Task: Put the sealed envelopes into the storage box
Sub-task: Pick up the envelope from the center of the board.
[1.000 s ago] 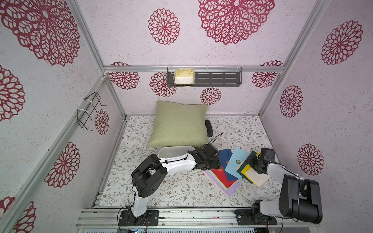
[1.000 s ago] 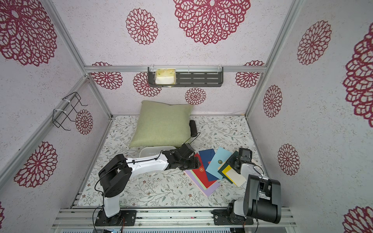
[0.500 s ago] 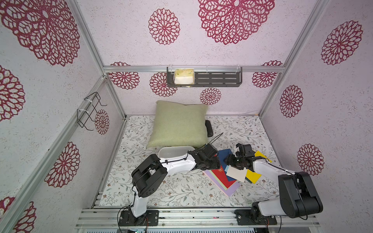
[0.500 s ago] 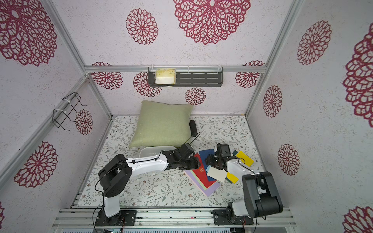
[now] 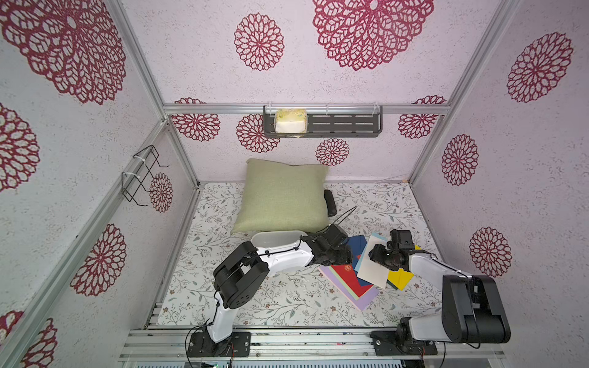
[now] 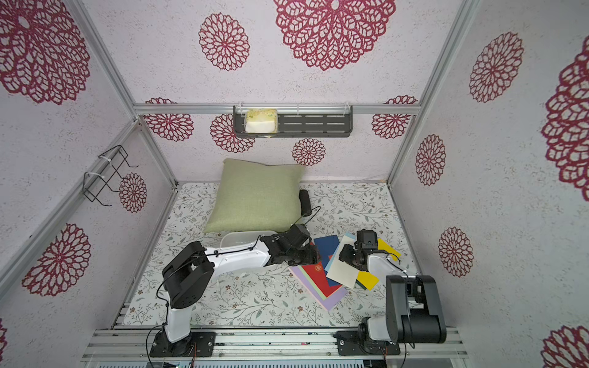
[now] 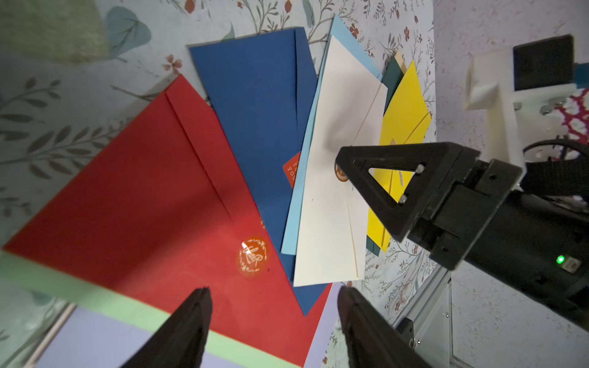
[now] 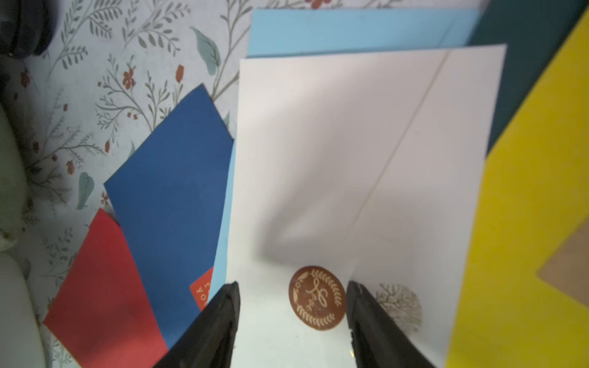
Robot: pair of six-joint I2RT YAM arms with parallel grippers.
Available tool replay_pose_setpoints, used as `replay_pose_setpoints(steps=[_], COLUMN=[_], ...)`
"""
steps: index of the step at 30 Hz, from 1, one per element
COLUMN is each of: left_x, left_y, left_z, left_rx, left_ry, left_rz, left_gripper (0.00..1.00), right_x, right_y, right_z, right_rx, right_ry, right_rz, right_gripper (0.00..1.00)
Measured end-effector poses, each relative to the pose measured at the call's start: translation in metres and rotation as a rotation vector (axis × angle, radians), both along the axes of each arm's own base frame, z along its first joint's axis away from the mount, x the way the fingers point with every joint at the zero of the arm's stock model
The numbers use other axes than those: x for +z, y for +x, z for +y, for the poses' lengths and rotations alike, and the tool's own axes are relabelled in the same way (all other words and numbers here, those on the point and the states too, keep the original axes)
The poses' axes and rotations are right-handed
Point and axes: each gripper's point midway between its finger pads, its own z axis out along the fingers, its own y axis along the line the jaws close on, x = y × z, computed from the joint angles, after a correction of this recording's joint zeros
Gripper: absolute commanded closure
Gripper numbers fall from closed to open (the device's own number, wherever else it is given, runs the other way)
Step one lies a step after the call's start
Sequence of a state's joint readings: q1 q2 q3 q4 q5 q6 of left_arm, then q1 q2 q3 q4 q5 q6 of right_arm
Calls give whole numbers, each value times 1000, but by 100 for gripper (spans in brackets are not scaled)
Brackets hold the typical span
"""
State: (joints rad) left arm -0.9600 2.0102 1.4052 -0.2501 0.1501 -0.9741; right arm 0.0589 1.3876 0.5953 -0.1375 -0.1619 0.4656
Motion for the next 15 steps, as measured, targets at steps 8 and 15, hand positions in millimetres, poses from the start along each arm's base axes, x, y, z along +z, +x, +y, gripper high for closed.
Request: replay_pose_setpoints(steps=[8, 15], left_x=[-27, -31], left_y=[-4, -10], left_z=[-6, -11], left_rx=[-26, -36], left_ry=[-4, -37], left_rz=[59, 102], left_gripper=[33, 36], right_x=[1, 3], right_y=[-5, -5], right_z=[49, 60], right_rx=[145, 161], right_ry=[90, 149], right_rz=[-21, -27], right_gripper=[40, 40])
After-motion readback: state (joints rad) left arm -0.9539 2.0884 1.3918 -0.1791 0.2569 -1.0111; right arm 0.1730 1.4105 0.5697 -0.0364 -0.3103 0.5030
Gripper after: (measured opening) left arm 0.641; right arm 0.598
